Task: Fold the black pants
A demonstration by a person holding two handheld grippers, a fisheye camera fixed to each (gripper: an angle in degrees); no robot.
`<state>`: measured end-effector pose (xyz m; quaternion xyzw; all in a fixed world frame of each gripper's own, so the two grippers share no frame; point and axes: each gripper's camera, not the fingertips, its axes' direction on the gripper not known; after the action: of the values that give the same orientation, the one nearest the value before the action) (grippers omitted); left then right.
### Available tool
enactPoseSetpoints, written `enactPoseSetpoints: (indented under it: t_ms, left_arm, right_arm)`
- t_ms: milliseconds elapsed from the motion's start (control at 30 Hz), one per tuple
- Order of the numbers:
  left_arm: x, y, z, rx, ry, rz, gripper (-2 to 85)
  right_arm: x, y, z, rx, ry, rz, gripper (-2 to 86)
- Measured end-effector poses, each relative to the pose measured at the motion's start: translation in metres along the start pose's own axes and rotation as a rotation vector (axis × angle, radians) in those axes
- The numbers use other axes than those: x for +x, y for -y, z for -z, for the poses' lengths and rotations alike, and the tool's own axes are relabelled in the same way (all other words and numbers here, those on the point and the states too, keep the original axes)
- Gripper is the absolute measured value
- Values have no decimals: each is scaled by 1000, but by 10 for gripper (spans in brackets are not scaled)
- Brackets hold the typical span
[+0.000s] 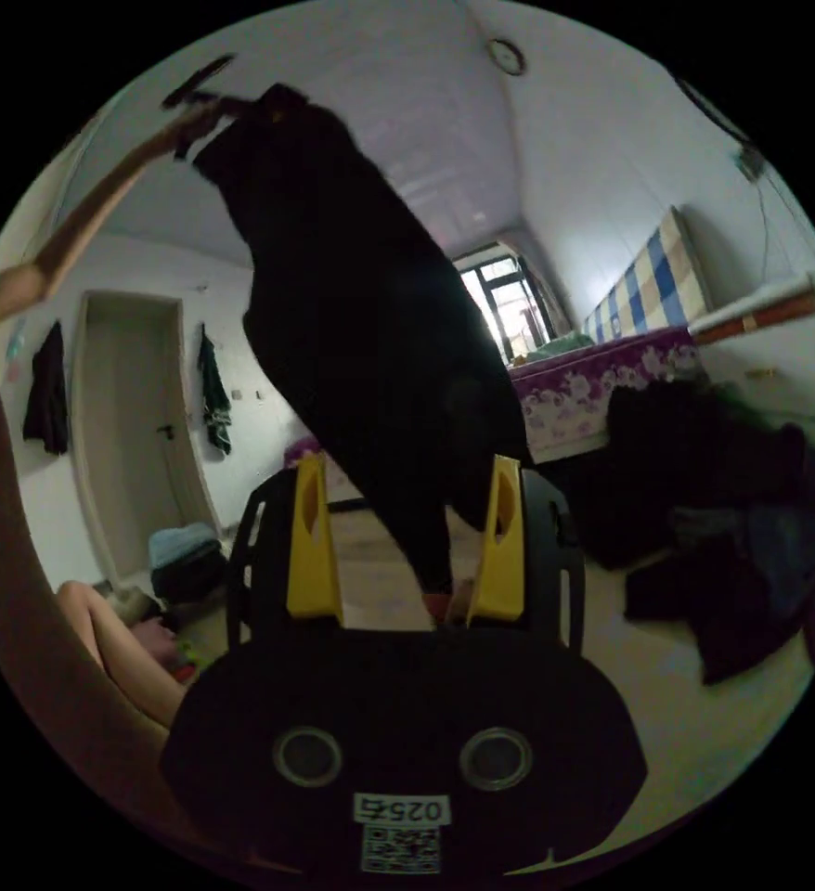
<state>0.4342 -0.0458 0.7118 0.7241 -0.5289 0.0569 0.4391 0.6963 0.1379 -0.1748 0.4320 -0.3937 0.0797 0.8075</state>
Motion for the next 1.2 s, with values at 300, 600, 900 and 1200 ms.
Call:
enactPoseSetpoints:
  t_ms: [300,600,900,1200]
  left_arm:
    - [8,19,-5,55,-83,-42,74]
    - [-42,-59,-127,-17,-327,121,78]
    - [-44,-327,-406,-360,-934,662,77]
    - [220,-610,-719,-927,-986,774,61]
  right_arm:
    - [14,44,-6,-129,-24,90,248]
    - [118,91,-36,-595,663,-3,25]
    - [109,263,-175,-1355,784,449,34]
    - [150,42,-552,-1785,905,156,136]
